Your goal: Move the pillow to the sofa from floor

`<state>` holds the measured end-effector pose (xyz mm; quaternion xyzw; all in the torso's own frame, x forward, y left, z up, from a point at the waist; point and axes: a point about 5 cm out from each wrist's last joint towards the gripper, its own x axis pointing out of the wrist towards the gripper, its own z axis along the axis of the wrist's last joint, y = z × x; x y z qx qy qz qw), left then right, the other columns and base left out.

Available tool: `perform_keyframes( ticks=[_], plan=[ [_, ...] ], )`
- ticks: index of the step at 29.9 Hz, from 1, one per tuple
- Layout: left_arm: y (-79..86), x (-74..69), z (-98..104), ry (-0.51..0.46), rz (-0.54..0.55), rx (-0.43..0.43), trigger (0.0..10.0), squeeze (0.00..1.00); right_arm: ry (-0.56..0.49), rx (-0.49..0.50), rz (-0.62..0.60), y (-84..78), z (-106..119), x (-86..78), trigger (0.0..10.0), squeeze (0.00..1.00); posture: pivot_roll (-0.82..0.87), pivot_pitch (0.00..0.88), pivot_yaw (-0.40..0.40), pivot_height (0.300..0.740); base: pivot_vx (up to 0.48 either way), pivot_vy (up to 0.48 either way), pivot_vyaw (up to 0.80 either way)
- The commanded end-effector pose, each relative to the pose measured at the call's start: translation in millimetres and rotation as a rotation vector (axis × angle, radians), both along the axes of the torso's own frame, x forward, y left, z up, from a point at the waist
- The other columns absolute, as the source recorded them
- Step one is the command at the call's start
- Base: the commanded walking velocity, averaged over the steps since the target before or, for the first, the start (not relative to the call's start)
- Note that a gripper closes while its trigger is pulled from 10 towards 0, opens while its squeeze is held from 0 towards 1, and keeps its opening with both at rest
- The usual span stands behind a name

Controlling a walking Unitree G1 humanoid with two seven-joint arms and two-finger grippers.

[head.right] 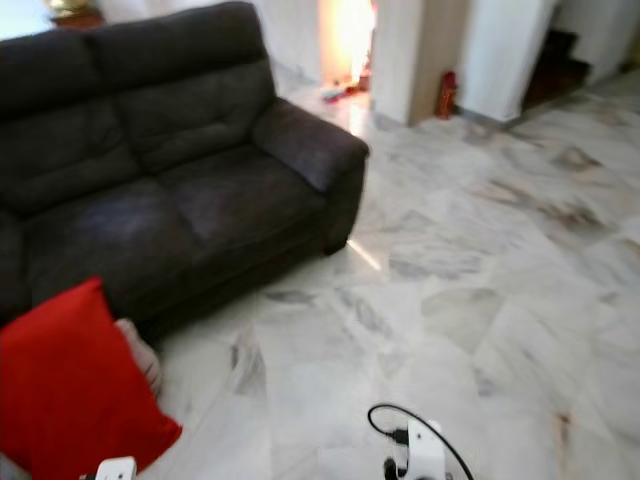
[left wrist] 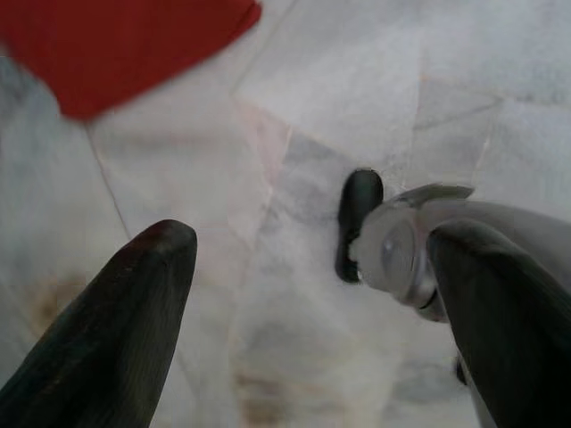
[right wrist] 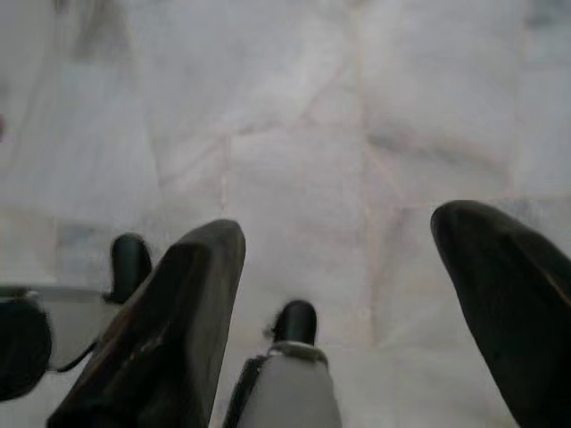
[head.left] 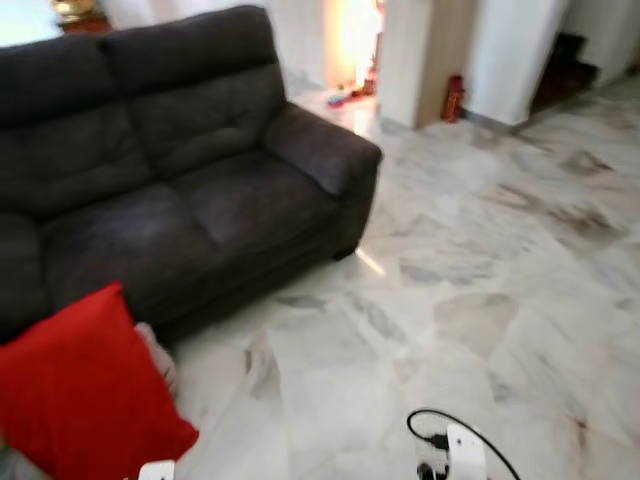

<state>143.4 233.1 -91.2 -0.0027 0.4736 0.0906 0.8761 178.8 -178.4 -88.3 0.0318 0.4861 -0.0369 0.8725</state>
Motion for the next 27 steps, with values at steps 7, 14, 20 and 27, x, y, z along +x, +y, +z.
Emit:
perform_keyframes(
  ticks=[7, 14, 20, 27],
  plan=[
    [0.3, -5.3, -2.2, 0.023, 0.012, -0.004, 10.0, 0.00, -0.002, 0.008, 0.012, 3.9, 0.0, 0.7, 10.0, 0.00, 0.00, 0.000, -0.029, 0.740, 0.000, 0.000, 0.80],
    [0.8, -5.1, -2.0, 0.022, 0.012, -0.002, 10.0, 0.00, -0.003, 0.009, 0.013, 4.5, 0.1, 1.1, 10.0, 0.00, 0.00, 0.000, -0.027, 0.740, 0.000, 0.000, 0.80],
    [1.3, -4.9, -1.8, 0.022, 0.011, -0.001, 10.0, 0.00, -0.002, 0.012, 0.014, 5.1, 0.1, 1.2, 10.0, 0.00, 0.00, 0.000, -0.025, 0.740, 0.000, 0.000, 0.80],
    [1.8, -5.1, -1.7, 0.022, 0.012, 0.001, 10.0, 0.00, -0.002, 0.014, 0.014, 5.7, 0.0, 1.1, 10.0, 0.00, 0.00, 0.000, -0.024, 0.740, 0.000, 0.000, 0.80]
  ],
)
